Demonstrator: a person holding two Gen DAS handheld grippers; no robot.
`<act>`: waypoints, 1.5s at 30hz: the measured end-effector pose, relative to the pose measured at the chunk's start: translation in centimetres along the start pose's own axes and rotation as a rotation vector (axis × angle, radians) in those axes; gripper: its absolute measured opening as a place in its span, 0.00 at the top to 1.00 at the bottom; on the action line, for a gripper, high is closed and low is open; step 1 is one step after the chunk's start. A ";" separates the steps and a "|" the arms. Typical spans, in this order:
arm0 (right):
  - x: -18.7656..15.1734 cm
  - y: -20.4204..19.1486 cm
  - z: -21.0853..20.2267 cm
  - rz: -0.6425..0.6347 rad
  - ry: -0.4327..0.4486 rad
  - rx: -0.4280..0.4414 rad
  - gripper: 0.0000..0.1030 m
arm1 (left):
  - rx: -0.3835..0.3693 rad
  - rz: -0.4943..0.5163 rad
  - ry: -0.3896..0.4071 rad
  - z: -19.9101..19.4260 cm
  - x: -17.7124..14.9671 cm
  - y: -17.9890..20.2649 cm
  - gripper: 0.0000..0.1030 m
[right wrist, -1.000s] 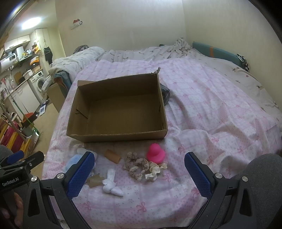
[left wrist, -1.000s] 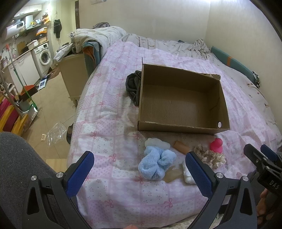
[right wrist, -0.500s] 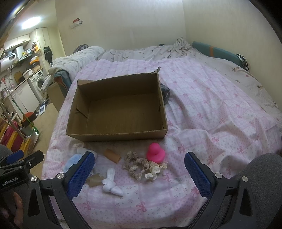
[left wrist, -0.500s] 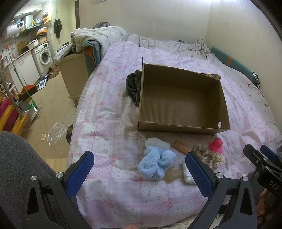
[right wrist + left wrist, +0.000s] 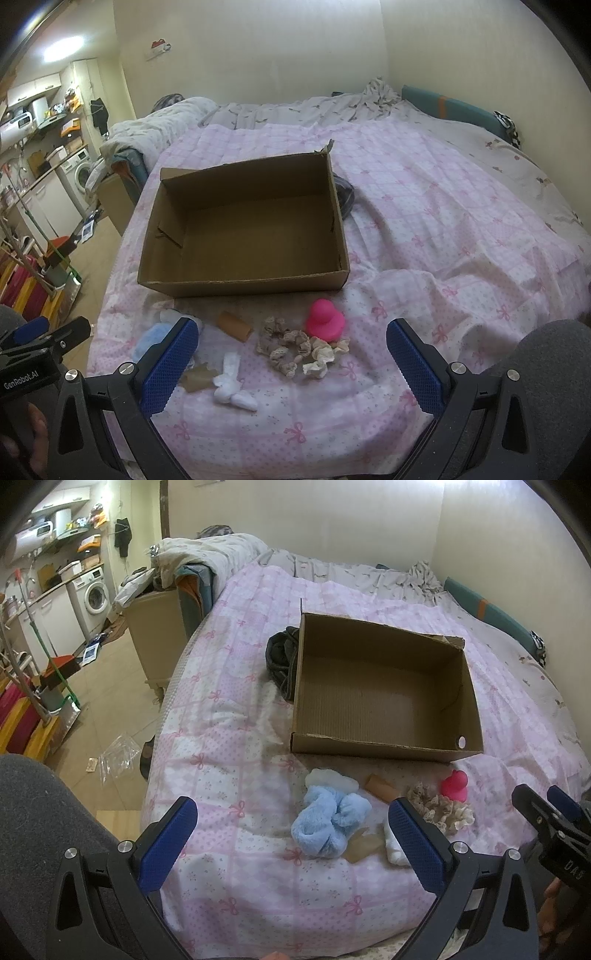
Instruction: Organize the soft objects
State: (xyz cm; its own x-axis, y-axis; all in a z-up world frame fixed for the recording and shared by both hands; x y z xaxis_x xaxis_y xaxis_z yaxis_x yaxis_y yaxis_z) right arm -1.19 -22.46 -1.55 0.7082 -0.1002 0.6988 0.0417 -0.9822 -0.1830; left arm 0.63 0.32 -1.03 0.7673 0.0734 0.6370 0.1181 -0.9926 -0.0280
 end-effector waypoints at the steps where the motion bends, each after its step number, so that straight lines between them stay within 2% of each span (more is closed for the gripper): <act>1: 0.0 0.0 0.0 0.000 -0.001 -0.001 0.00 | 0.002 0.000 0.000 -0.1 -0.1 -0.1 0.00; 37: -0.4 0.0 0.3 -0.002 -0.010 -0.008 0.00 | 0.020 0.007 -0.010 0.4 -0.2 0.1 0.00; 45: 0.0 -0.4 0.7 -0.002 -0.045 0.006 0.00 | 0.033 0.013 -0.056 1.2 0.2 0.0 0.00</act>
State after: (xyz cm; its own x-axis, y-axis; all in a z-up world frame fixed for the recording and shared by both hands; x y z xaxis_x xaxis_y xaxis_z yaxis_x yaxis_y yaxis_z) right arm -0.69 -21.96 -1.97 0.7390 -0.0904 0.6676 0.0479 -0.9814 -0.1858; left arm 1.50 0.42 -1.80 0.8030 0.0670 0.5922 0.1281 -0.9899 -0.0616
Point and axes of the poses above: each gripper's, at about its wrist camera, not at the fingertips, and z roughly the way its jaws point, y to its right, x to its top, the point moved 1 cm from there along z, roughly the way its jaws point, and after that the axes turned 6 degrees about x, right-handed, at the moved point
